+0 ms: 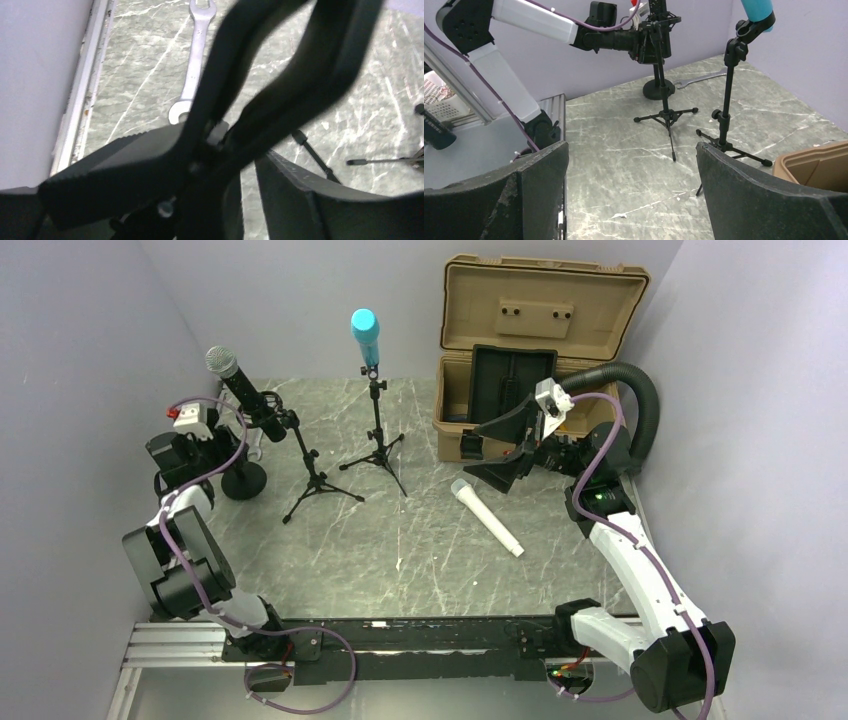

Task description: Remove the microphone from the stand

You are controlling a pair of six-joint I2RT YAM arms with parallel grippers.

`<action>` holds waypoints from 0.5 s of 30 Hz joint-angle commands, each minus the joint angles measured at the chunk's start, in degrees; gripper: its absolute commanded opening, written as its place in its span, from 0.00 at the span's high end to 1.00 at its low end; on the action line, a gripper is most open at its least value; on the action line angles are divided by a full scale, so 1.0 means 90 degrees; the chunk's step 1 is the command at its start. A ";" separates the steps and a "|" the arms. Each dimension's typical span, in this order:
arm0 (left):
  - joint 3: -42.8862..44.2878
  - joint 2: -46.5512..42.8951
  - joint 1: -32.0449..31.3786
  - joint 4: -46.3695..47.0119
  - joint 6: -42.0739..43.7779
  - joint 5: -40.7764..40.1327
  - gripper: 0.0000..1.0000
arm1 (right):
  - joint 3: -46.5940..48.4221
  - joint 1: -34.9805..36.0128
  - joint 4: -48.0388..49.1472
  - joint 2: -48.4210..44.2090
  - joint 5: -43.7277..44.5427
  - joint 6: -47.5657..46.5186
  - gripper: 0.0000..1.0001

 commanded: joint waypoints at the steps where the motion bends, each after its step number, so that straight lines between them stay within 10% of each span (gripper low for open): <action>1: 0.0037 -0.0499 0.0225 -0.0233 0.0019 0.0329 0.12 | 0.0140 -0.0030 -0.0087 -0.0070 0.0057 -0.0266 0.00; 15: 0.0142 -0.2371 0.0586 -0.1924 0.1161 0.0579 0.01 | 0.0522 -0.0018 -0.0966 0.0033 0.0451 -0.0776 0.00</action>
